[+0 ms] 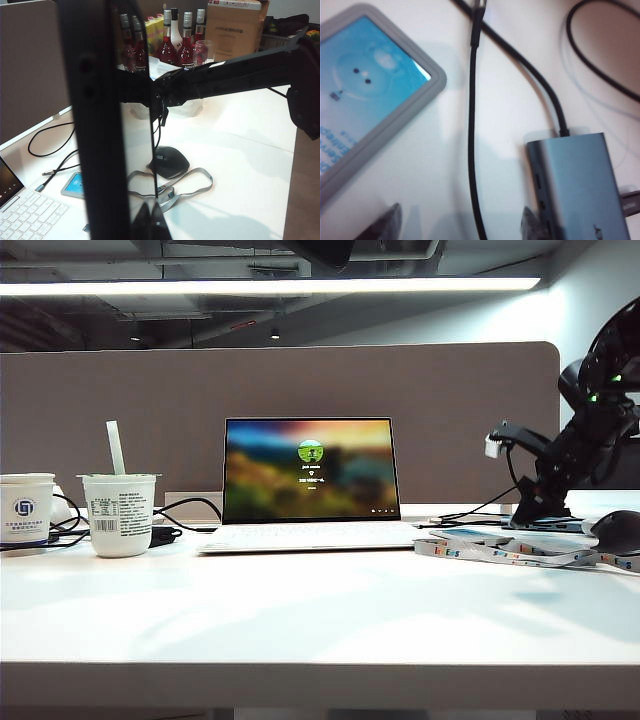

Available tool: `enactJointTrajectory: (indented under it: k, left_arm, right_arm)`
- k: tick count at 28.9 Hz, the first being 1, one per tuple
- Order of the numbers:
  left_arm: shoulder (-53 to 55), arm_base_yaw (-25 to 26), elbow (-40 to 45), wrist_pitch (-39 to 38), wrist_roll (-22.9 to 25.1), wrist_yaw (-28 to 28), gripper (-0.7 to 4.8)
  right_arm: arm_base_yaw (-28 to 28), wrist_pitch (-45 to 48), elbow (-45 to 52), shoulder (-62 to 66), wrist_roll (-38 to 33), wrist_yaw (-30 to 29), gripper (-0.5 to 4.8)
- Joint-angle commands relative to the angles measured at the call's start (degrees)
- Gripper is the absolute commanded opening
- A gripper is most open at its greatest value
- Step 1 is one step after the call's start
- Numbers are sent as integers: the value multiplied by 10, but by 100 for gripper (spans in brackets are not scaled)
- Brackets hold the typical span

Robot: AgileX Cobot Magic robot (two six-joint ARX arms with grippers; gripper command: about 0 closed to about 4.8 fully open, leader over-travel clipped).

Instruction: Pick up the black phone, pick up the charger plug, insert the charger plug into the phone's charging port, and finally place the connected phone back on the desk.

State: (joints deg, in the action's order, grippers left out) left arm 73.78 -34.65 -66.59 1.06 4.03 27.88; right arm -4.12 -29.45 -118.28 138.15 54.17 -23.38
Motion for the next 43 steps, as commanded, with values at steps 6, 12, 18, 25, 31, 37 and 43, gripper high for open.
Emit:
enactJointTrajectory:
  k: [6,12,18,25,31,37,43]
  left_arm:
    - [-5,-1,-4,24,0,3,-7]
    - [-5,-1,-4,24,0,3,-7]
    - [-5,-1,-4,24,0,4,-7]
    - [-5,-1,-4,24,0,4,-7]
    - [-5,-1,-4,24,0,3,-7]
    - [-5,0,-4,24,-3,-3,-7]
    - [-5,-1,-4,24,-18,-2,-7]
  right_arm:
    - [-3,63,-3,12,-62,29,272]
    - [-7,46,-3,17,-62,29,269]
    - [-11,25,-3,27,-63,34,158]
    - [-11,39,-4,30,-61,57,-1]
    - [-10,56,-5,5,-54,53,-1]
    - [-10,55,-5,-49,-21,52,-1]
    - [-10,31,-5,-106,-20,16,-1]
